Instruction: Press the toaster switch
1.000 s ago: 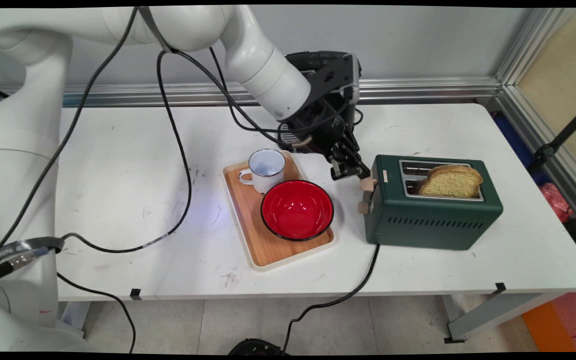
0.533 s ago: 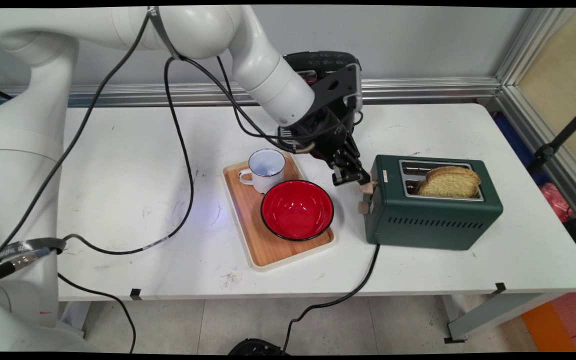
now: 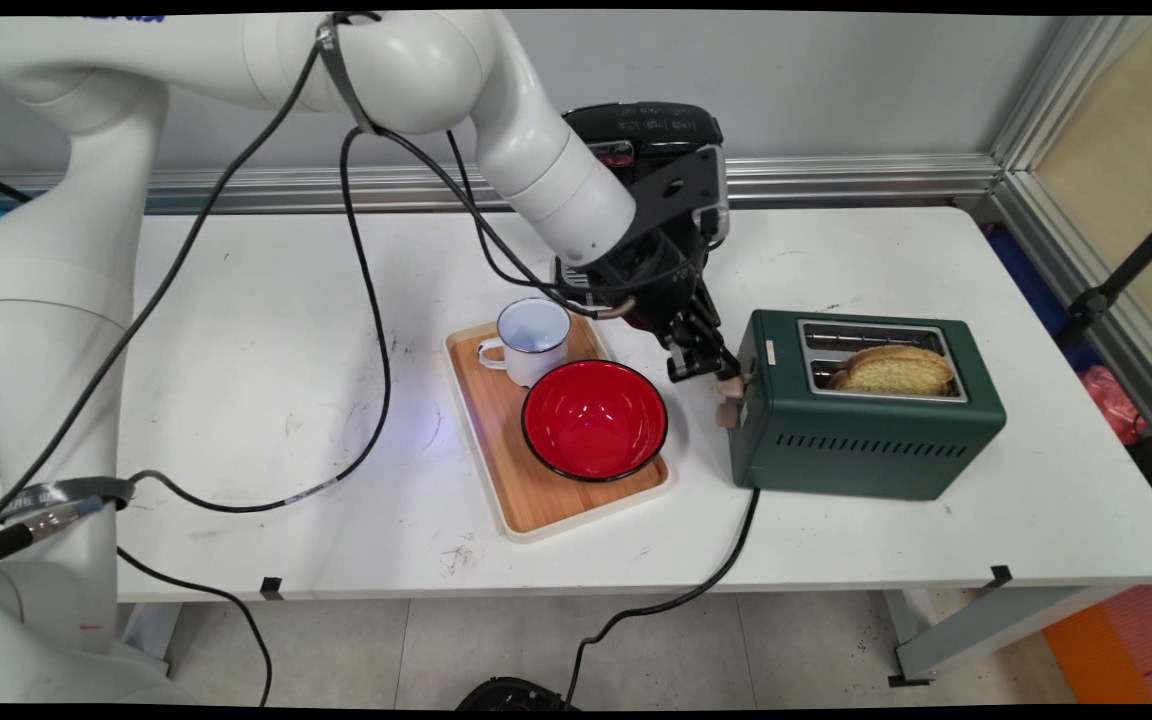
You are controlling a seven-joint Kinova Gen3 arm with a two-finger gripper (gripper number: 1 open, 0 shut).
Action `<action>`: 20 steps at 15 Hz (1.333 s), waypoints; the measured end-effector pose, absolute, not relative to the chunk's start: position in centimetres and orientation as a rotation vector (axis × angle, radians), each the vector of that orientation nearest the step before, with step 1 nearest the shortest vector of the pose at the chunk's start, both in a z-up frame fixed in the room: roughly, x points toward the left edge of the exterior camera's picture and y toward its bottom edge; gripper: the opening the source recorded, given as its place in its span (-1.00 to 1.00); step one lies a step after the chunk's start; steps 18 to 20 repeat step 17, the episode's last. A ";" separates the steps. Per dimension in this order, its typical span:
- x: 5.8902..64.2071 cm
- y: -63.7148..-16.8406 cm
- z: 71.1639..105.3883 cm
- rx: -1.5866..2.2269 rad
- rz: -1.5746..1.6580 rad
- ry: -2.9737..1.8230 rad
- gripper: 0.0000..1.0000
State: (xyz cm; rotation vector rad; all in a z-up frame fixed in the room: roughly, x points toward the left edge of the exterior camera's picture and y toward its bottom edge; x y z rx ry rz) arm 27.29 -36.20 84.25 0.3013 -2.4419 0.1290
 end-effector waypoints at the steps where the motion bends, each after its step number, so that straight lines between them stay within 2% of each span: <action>1: 27.2 -36.2 84.1 0.304 0.128 -2.444 -1.00; 20: 25.8 -36.9 81.8 0.351 0.122 -2.483 -1.00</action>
